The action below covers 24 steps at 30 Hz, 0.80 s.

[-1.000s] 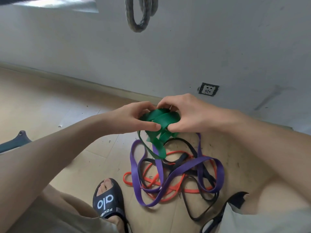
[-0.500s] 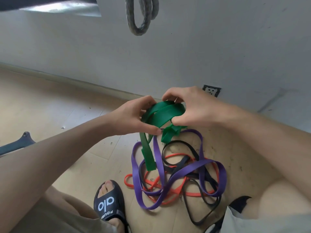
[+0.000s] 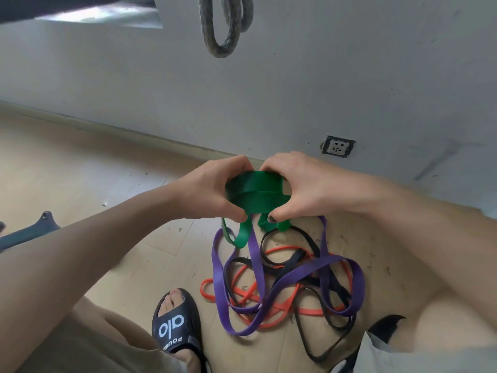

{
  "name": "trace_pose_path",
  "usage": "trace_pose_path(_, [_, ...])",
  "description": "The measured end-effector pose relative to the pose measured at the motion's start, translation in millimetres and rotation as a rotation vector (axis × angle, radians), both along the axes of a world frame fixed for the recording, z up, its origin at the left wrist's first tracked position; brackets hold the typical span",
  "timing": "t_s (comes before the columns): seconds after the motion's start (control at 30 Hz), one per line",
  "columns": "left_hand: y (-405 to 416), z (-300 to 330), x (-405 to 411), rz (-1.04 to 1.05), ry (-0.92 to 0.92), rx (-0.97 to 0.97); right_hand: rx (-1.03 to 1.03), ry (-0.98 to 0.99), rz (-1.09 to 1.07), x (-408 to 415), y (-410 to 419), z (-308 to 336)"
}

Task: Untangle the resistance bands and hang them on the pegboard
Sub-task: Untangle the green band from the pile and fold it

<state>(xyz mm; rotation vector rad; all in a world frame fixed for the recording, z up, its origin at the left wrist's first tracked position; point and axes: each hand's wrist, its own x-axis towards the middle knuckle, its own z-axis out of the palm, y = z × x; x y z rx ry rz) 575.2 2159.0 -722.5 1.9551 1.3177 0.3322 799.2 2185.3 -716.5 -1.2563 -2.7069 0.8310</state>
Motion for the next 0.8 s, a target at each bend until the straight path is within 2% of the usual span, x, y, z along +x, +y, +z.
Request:
trace_pose_path(0.13, [4,0,-4,-0.068,0.103,0.062,0.039,-0.036,-0.026,-2,-1,6])
trace_pose_path(0.3, [6,-3,-4,-0.09,0.16,0.092,-0.027,0.054,-0.08,-7,1,8])
trace_pose_path(0.47, [6,-6,-2,-0.123,0.204,0.139,0.117,0.069,-0.043,-10,5,13])
trace_pose_path(0.57, [7,-7,-5,-0.118,0.236,0.176,0.091,0.067,-0.036,-6,6,13])
trace_pose_path(0.8, [7,5,-9,-0.065,0.017,0.228,-0.091,0.043,0.03,-7,-3,-14])
